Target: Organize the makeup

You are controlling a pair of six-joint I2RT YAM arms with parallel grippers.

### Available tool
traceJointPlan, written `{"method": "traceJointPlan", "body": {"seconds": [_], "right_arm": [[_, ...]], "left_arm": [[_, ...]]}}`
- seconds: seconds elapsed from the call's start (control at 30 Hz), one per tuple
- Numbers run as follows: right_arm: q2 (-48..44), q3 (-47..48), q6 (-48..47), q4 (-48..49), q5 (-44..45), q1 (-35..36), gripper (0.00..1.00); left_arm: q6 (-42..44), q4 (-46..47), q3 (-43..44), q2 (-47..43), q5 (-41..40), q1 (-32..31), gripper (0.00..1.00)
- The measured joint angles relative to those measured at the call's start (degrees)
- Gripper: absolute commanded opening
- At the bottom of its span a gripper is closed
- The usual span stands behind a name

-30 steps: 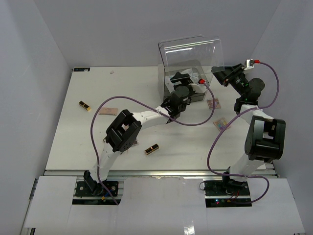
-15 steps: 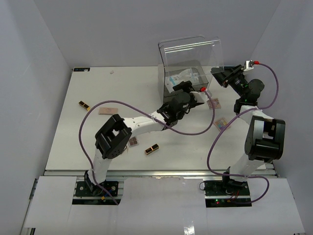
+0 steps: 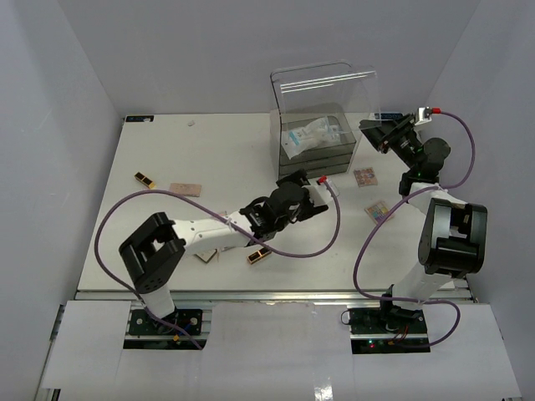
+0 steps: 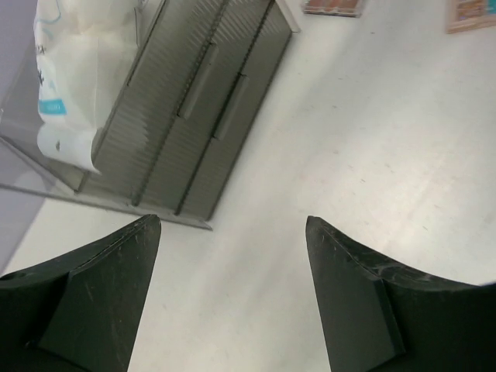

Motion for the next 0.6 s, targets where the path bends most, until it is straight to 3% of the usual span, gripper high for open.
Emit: {"method": "traceJointPlan", "body": {"seconds": [0.1, 0.33, 0.47, 0.53, 0.6], "right_arm": [[-1.71, -1.37, -5.51, -7.15, 0.13, -0.09, 0.46], [-6.59, -2.45, -29.08, -31.87, 6.66, -0.36, 0.48], [-7.17, -4.05, -37.69, -39.0, 9.06, -0.49, 0.58], [-7.18, -4.36, -40.95, -41.41, 9.16, -0.48, 0.66], [-7.01, -4.36, -45.41, -42.43, 6.55, -0.39, 0.69]], "left_arm": [[-5.26, -4.4, -2.51, -6.54, 1.56, -0.4, 0.87], [-16.98, -12.61, -3.18, -25.24, 4.72, 2.24, 0.89], [-23.1, -14.75, -3.31, -31.22, 9.87, 8.67, 0.9], [-26.33, -15.2, -3.98, -32.52, 13.89, 13.77, 0.9], [-29.64, -15.24, -5.5, -32.72, 19.14, 19.83, 0.91]]}}
